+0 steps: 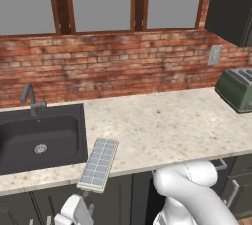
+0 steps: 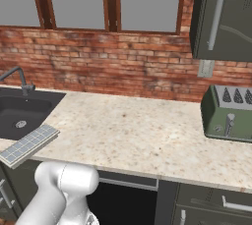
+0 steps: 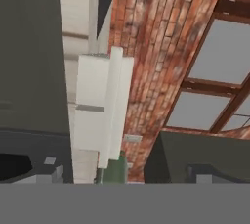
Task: The ice cube tray has been filled with water. Take the tray and place it in the freezer to make ice. Close the freezer door after placing the tray.
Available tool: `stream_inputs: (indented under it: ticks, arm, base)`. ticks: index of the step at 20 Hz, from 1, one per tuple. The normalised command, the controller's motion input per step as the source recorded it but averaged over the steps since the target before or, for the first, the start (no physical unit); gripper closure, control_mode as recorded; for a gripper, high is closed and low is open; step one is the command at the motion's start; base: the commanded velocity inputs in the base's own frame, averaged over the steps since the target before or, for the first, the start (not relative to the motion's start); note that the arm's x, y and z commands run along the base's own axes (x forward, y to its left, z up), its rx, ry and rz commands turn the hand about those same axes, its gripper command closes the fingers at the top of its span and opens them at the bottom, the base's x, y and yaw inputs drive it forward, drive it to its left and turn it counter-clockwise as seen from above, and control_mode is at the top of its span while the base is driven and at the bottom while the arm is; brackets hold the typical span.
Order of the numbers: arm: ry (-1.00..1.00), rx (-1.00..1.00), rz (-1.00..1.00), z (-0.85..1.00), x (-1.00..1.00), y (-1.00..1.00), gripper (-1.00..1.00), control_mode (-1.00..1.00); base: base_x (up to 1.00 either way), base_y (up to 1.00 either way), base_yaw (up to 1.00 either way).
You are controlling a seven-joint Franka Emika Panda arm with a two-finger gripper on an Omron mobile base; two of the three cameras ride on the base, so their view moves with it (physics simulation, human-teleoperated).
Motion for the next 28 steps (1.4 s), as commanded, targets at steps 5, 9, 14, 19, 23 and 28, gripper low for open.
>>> stream_inputs:
  ticks: [5,9,14,19,23,28]
  arm:
    - [0.03,0.01,0.16,-0.02,0.17,0.0,-1.0,-1.0]
    - [0.0,0.01,0.15,-0.11,0.07,0.0,-1.0,-1.0]
    - [0.0,0.01,0.13,-0.18,0.0,0.0,-1.0,-1.0]
    - [0.0,0.03,0.11,-0.08,0.0,0.0,-1.0,-1.0]
    - [0.0,0.07,0.07,0.0,0.0,0.0,-1.0,-1.0]
    - [0.0,0.06,0.05,0.0,0.0,0.0,-1.0,-1.0]
  base:
    - [0.0,0.0,0.0]
    - [0.0,0.0,0.0]
    - [0.0,0.0,0.0]
    - [0.0,0.0,0.0]
    - [0.0,0.0,0.0]
    - [0.0,0.0,0.0]
